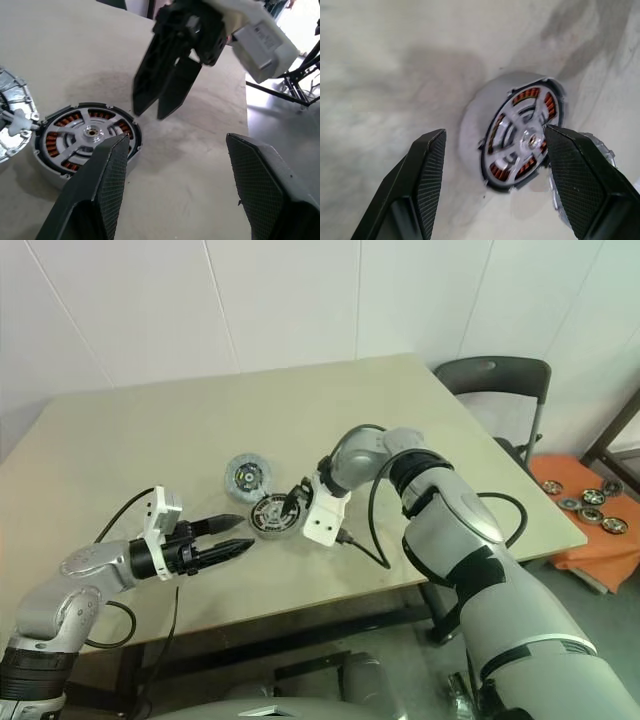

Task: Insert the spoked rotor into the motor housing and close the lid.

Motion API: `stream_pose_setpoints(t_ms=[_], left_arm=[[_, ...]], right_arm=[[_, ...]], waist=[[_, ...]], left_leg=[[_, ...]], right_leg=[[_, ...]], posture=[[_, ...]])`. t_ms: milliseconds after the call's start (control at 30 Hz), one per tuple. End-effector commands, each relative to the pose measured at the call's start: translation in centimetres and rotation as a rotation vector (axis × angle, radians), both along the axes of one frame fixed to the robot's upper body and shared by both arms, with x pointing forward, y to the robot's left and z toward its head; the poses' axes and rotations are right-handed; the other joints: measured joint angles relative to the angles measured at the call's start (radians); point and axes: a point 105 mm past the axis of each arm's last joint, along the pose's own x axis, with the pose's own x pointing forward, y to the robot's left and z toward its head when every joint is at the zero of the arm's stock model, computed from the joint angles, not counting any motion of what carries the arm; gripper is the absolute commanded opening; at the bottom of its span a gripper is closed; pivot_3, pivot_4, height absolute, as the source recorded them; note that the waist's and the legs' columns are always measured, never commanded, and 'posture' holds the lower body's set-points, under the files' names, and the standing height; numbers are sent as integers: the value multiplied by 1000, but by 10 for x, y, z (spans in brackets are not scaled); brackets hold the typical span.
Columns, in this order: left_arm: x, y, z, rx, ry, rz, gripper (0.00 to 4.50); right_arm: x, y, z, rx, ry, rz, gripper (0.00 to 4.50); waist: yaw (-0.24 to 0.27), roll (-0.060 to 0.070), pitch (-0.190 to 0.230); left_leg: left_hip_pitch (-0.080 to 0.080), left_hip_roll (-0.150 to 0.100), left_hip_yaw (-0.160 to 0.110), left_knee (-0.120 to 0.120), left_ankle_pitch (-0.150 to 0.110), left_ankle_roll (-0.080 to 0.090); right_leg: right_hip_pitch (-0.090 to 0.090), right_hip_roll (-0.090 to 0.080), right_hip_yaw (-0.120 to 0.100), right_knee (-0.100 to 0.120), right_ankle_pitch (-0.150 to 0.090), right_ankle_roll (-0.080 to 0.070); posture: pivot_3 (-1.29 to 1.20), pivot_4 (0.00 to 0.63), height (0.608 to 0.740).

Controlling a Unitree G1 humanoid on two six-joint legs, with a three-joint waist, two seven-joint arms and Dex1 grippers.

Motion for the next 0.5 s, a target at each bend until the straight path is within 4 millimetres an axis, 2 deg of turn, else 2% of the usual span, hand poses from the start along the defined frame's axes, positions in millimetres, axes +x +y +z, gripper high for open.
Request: stream_pose_setpoints(t_ms=[33, 367, 500], left_arm=[[-3, -5, 6, -9, -24, -13, 3285], [-6, -9, 5, -23, -9, -14, 3285], [-6, -9, 5, -24, -7, -11, 3285]], right_arm=[[4, 4, 3, 37, 18, -53, 3265], [0, 1, -15, 13, 80, -102, 3265], [1, 6, -14, 32, 79, -115, 3265]], waist=[[1, 0, 0], [-1, -1, 0], [-2, -1, 0]], left_leg=[[0, 0, 0, 0, 0, 0], [0, 0, 0, 0, 0, 0], [0, 0, 0, 0, 0, 0]], right_leg=[[0, 0, 0, 0, 0, 0], [0, 0, 0, 0, 0, 0], [0, 0, 0, 0, 0, 0]], posture=[[0, 0, 740], [0, 0, 740], [0, 0, 740]])
